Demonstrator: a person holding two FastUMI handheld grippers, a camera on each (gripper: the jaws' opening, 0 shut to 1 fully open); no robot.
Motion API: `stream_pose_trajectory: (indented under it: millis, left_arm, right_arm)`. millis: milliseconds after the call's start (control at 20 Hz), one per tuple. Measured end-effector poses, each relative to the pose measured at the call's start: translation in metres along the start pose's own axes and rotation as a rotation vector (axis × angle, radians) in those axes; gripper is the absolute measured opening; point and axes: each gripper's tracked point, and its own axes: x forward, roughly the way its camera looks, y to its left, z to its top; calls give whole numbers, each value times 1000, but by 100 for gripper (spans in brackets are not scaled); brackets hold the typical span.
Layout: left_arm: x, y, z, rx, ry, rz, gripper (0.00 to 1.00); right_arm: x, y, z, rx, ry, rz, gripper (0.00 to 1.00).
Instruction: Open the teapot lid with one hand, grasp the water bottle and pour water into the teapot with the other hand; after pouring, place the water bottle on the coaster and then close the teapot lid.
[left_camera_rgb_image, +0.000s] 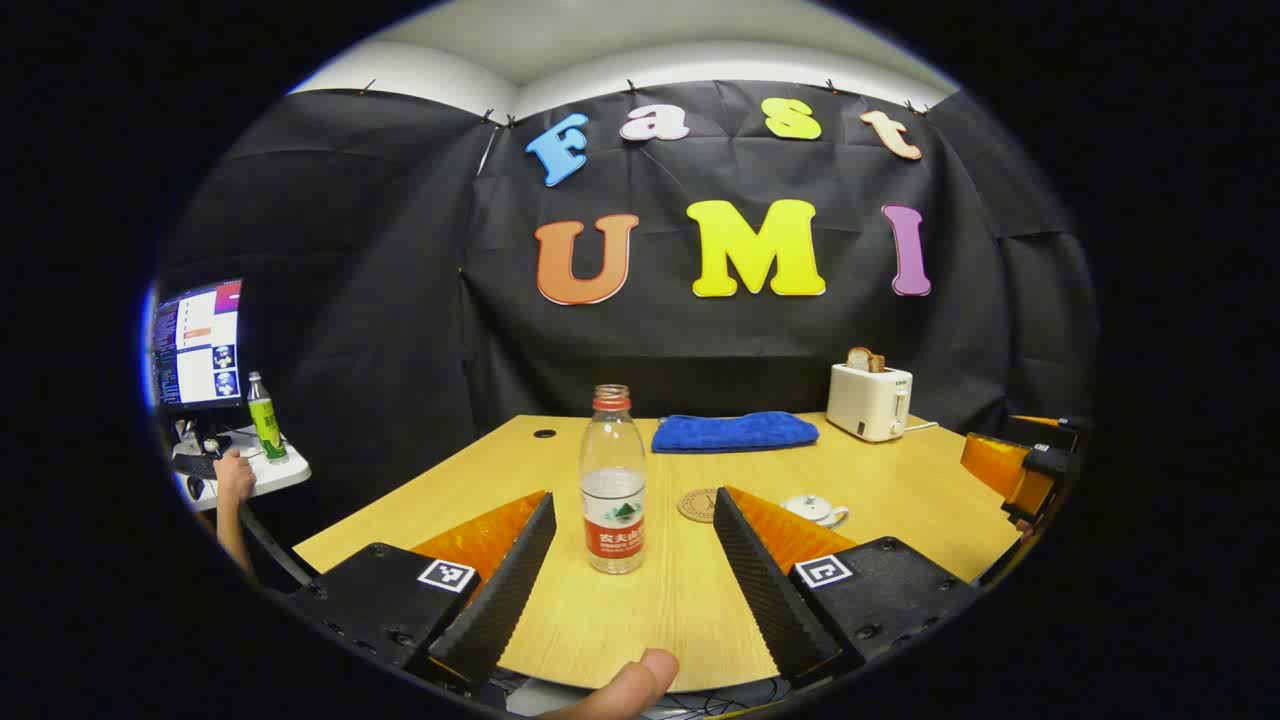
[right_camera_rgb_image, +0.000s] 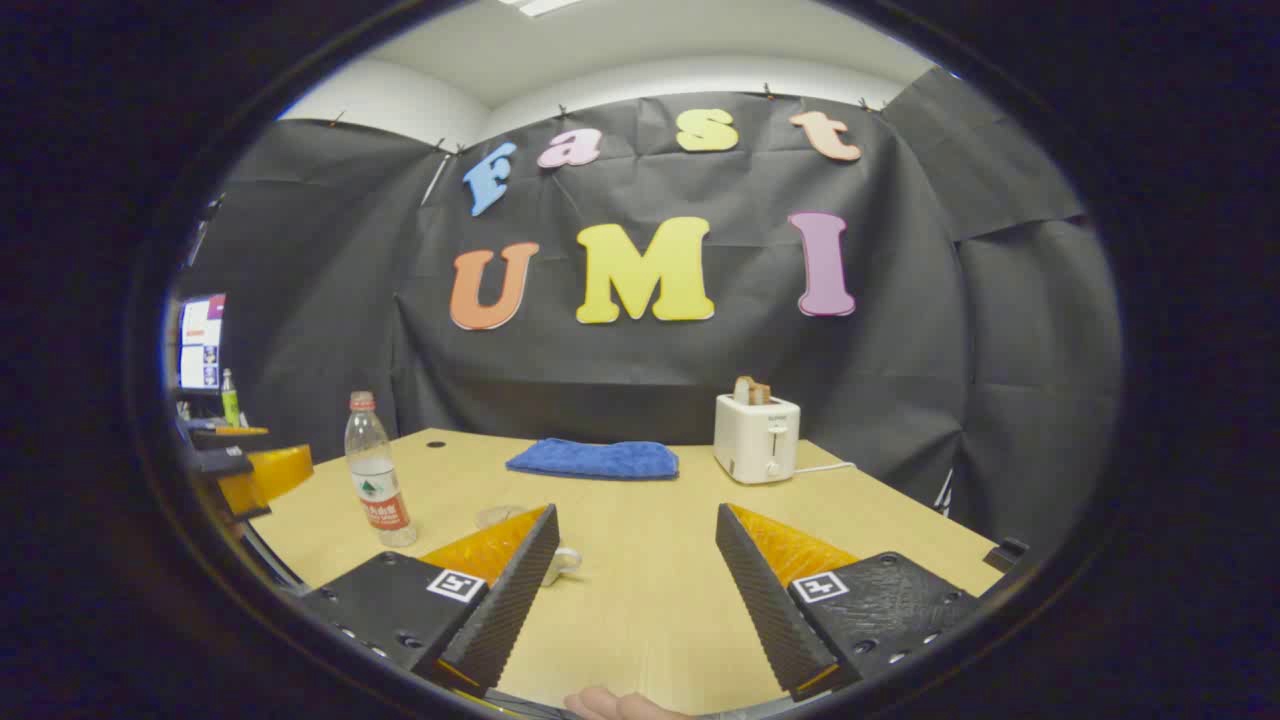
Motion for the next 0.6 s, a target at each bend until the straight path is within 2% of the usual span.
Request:
stream_pose_trajectory:
  millis: [150, 300, 600]
  left_arm:
    - [4, 19, -3, 26, 11, 42, 99]
    - [6, 11, -8, -27, 34, -1, 99]
    - [10, 12, -15, -31, 49, -8, 99]
  right_arm:
    - [1, 9, -8, -53, 11, 20, 95]
    - [1, 4, -7, -67, -4, 17, 97]
    - [1, -9, -4, -23, -12, -8, 95]
